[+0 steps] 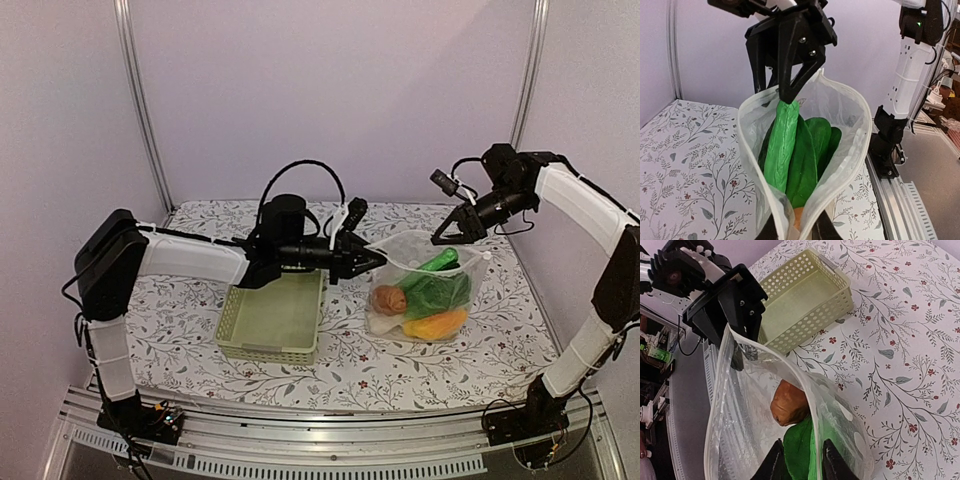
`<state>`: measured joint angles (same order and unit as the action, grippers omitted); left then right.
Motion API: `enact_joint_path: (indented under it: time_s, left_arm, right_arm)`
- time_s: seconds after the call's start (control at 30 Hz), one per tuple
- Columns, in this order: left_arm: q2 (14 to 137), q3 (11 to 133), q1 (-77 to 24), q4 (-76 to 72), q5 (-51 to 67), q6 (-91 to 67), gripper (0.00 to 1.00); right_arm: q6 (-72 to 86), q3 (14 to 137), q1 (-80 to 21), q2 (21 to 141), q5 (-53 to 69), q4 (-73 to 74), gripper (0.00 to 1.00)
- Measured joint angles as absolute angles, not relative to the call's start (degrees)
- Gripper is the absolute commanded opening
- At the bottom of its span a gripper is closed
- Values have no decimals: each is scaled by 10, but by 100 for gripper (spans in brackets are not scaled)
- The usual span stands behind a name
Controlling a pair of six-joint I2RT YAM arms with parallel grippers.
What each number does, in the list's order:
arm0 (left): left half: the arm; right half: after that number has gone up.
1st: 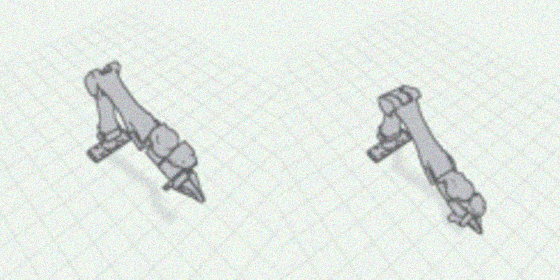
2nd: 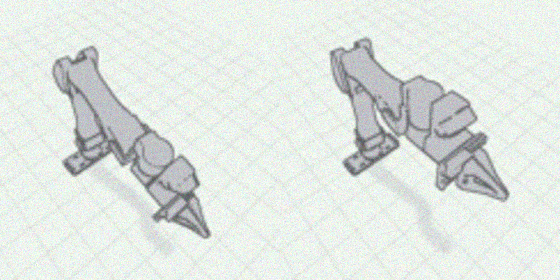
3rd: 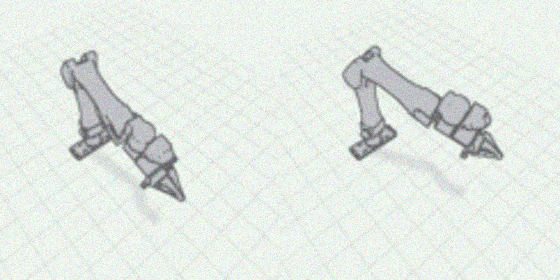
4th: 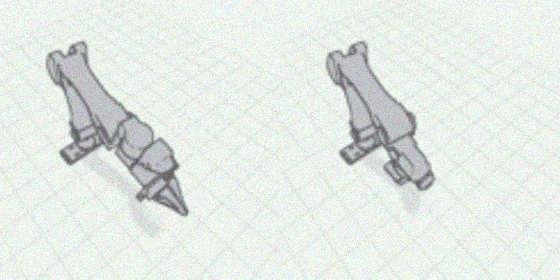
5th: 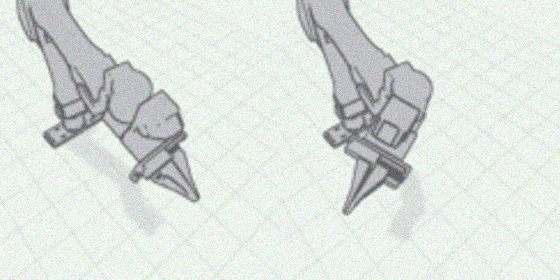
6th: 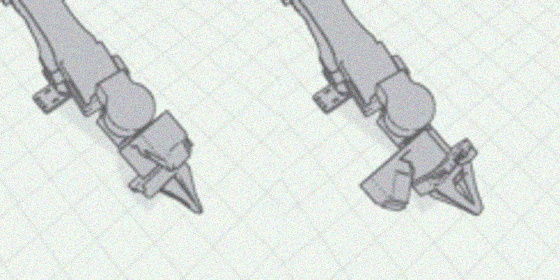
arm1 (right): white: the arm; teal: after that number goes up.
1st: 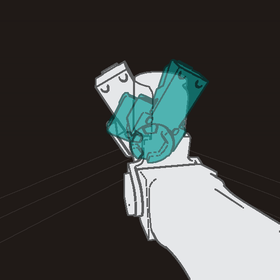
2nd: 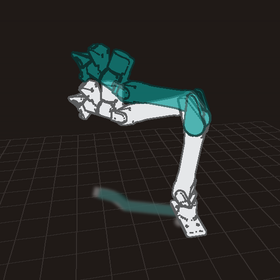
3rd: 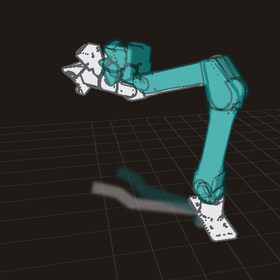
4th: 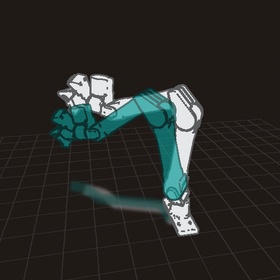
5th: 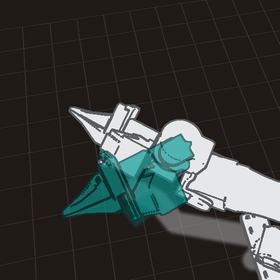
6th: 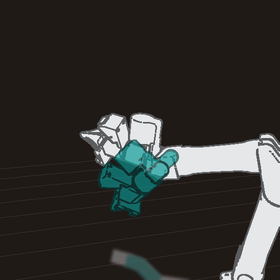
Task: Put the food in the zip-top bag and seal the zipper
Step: Pass from the right arm to the left, then pass from the left arm to the right
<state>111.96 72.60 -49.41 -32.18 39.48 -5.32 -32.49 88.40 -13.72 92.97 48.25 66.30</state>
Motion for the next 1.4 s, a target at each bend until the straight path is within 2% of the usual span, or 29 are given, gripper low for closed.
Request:
enact_joint_path:
  time_s: [0.1,0.27,0.4,0.6,0.9,0.97,1.13,1.4]
  left_arm:
    - [1110,715,-487,-319,400,-73,6]
    - [1090,713,-484,-296,399,-98,1]
    - [1068,698,-484,-279,382,-115,0]
    - [1039,674,-484,-255,356,-124,0]
    - [1010,665,-484,-206,327,-112,0]
    - [1008,665,-484,-196,322,-106,0]
    - [1008,665,-480,-181,312,-99,0]
    - [1008,675,-474,-165,309,-96,0]
  right_arm:
    - [-336,886,-121,913,503,664,41]
    - [-376,882,-35,836,551,665,44]
    - [-426,856,31,788,588,695,46]
    - [-458,774,74,787,594,733,49]
    - [-478,668,90,763,592,705,44]
    - [-482,644,90,752,593,686,41]
    - [-491,634,90,745,619,650,36]
    - [-521,633,84,750,660,602,37]
